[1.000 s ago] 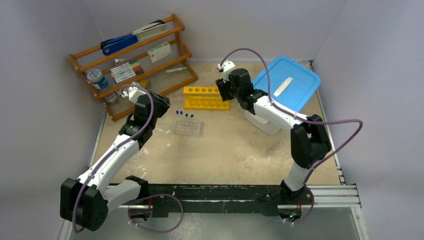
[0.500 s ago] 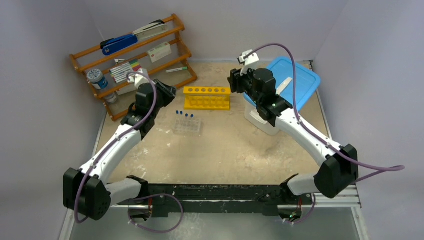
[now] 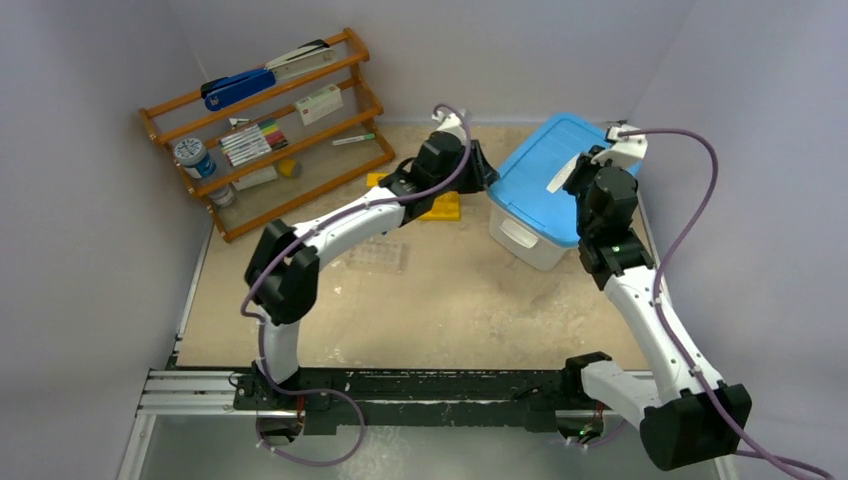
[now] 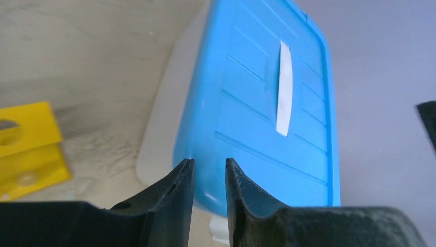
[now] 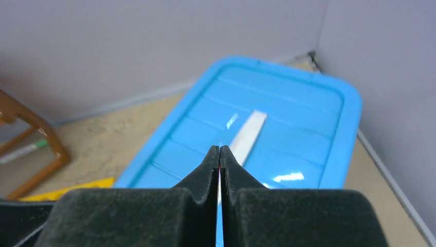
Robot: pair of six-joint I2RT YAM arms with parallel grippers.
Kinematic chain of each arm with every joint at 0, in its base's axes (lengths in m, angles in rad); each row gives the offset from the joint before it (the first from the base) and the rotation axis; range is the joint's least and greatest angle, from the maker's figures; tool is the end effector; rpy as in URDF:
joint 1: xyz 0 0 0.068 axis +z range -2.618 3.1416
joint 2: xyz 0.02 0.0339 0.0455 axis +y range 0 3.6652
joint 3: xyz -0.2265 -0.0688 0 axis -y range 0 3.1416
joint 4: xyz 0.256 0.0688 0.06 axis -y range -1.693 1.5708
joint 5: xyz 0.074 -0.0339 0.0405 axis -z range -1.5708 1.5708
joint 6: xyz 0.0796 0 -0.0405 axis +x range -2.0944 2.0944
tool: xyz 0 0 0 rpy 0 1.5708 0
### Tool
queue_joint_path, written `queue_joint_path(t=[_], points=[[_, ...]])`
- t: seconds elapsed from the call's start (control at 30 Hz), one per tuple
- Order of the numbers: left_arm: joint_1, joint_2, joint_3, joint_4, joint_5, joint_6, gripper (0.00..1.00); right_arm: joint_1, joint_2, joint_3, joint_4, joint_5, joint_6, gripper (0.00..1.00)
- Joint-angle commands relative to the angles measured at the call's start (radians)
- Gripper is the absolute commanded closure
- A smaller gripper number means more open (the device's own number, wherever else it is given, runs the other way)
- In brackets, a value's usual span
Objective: Organize the chemistry lab equipment
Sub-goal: Adjust the storage box at the center of the board.
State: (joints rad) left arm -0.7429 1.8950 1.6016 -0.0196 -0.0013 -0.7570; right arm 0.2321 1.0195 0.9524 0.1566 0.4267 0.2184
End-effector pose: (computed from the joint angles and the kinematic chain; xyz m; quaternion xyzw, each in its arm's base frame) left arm 0.3688 -0.3386 0.2643 -0.0061 0.8087 -0.4006 0.4308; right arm 0.3060 0.0385 0.3622 0.1517 0.6605 0.0218 0.7350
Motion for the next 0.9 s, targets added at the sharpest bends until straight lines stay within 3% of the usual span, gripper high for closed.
queue_joint_path(t=[0.0, 0.3, 0.57, 0.63, 0.73, 0.87], points=[[-0.013, 0.108, 0.121, 0.032, 0.077, -0.025, 0.72, -0.034, 0.041, -0.114, -0.007, -0.077, 0.077, 1.00], [-0.047, 0.074, 0.097, 0.010, 0.030, -0.015, 0.72, -0.051, 0.145, -0.318, 0.101, -0.226, 0.197, 1.00], [-0.057, 0.023, 0.176, -0.022, 0.045, -0.009, 0.72, -0.065, 0.046, -0.139, 0.008, -0.134, 0.139, 1.00], [-0.066, 0.037, 0.209, -0.025, 0.061, -0.015, 0.72, -0.111, 0.064, -0.066, 0.001, -0.112, 0.111, 0.90], [-0.091, 0.072, 0.256, -0.033, 0.075, -0.025, 0.72, -0.260, 0.169, 0.055, -0.002, -0.197, 0.079, 0.63], [-0.123, 0.131, 0.279, -0.042, 0.087, -0.043, 0.72, -0.462, 0.408, 0.234, -0.042, -0.333, 0.058, 0.54]])
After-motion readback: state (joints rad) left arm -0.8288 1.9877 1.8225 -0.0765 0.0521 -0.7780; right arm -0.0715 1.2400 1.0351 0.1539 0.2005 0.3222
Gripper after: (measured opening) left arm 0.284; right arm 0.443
